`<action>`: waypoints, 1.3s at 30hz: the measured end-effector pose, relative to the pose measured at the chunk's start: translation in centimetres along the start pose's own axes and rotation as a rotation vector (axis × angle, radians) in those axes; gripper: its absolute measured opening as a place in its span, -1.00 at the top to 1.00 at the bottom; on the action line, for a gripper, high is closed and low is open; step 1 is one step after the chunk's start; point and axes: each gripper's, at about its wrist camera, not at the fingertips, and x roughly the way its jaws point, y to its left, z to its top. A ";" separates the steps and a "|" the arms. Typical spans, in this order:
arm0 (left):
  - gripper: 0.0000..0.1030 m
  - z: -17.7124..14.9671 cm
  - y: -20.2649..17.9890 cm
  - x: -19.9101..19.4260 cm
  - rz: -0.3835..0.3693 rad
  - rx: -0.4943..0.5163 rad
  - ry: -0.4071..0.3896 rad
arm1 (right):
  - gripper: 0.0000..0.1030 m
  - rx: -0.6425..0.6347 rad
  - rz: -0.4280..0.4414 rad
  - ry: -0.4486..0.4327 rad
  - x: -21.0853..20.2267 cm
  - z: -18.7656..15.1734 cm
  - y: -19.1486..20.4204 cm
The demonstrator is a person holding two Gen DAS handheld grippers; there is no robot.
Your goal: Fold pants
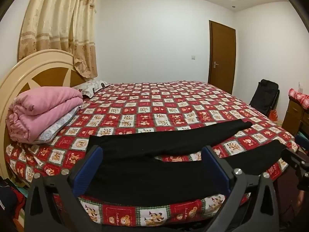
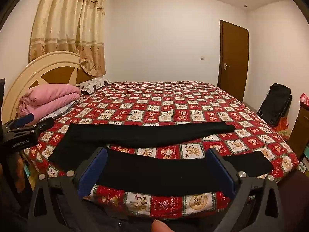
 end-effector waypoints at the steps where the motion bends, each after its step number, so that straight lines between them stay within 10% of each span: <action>1: -1.00 0.0 0.0 0.0 0.002 0.004 -0.004 | -0.98 -0.002 -0.003 0.001 0.0 0.0 -0.1; 39: -1.00 0.0 -1.1 -0.4 0.004 0.028 -0.033 | -0.98 0.035 -0.001 0.086 2.6 -1.3 -0.9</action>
